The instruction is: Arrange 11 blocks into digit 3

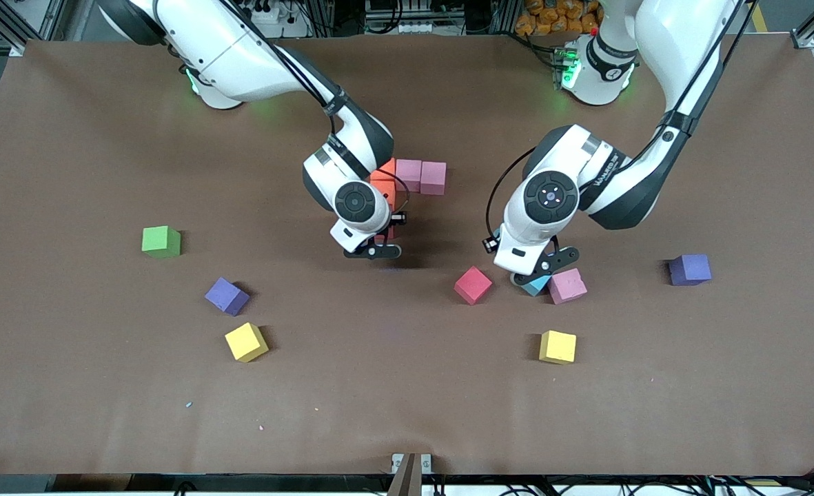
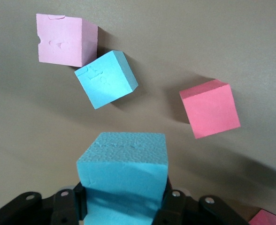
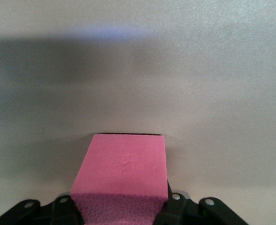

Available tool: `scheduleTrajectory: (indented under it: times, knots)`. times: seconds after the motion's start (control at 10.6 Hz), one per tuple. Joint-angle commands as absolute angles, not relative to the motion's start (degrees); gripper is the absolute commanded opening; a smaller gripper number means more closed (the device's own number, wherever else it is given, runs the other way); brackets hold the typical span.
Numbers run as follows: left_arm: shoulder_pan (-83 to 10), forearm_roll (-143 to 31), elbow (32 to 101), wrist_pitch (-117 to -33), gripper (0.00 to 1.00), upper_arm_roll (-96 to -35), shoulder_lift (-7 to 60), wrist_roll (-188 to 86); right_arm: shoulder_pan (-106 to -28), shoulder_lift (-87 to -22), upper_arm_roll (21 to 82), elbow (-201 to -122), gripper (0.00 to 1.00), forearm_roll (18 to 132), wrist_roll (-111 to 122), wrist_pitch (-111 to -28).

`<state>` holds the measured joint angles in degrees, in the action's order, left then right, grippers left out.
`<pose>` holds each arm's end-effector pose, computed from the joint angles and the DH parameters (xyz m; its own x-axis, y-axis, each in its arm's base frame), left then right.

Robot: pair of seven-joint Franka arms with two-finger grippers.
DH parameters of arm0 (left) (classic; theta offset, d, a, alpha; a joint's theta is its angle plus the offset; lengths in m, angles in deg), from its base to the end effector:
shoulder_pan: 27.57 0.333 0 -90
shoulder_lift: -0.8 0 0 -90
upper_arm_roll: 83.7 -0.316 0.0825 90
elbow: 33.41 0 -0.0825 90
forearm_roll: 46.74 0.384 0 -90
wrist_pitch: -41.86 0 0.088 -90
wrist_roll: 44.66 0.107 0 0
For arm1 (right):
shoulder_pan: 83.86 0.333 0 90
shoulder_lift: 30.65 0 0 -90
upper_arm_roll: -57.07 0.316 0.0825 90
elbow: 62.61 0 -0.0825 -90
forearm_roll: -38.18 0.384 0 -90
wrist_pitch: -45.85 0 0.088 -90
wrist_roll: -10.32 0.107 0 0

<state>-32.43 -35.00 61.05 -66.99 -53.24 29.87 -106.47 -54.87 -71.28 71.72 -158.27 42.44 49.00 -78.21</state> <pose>0.5602 -0.3318 0.3367 0.9034 0.4031 -0.1462 0.3876 -0.9135 -0.1235 0.4860 0.4463 0.1886 0.9565 0.0019 -0.2918 -0.0111 -0.9990 -0.0427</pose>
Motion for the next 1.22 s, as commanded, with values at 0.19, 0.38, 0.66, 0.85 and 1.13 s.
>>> scheduleTrajectory:
  times: [0.19, 0.38, 0.66, 0.85, 1.13]
  knots:
    - [-32.4, -35.8, 60.5, -66.2, 0.00, -53.2, 29.8, -106.4, -55.1, -70.8, 72.2, -160.4, 0.00, 42.9, 47.3, -78.3]
    - [-32.3, -35.8, 60.5, -66.2, 0.00, -53.2, 29.8, -106.4, -55.0, -70.8, 72.4, -160.4, 0.00, 42.9, 47.2, -78.3]
    - [-32.4, -35.8, 60.5, -66.2, 0.00, -53.2, 29.8, -106.3, -55.0, -70.7, 72.7, -161.0, 0.00, 42.9, 46.5, -78.4]
    - [-32.3, -35.8, 60.5, -66.2, 0.00, -53.2, 29.8, -106.4, -55.0, -70.7, 72.7, -161.1, 0.00, 42.9, 46.2, -78.4]
    - [-32.4, -35.8, 60.5, -66.2, 0.00, -53.2, 29.8, -106.3, -55.0, -70.8, 73.2, -161.2, 0.00, 42.9, 46.2, -78.4]
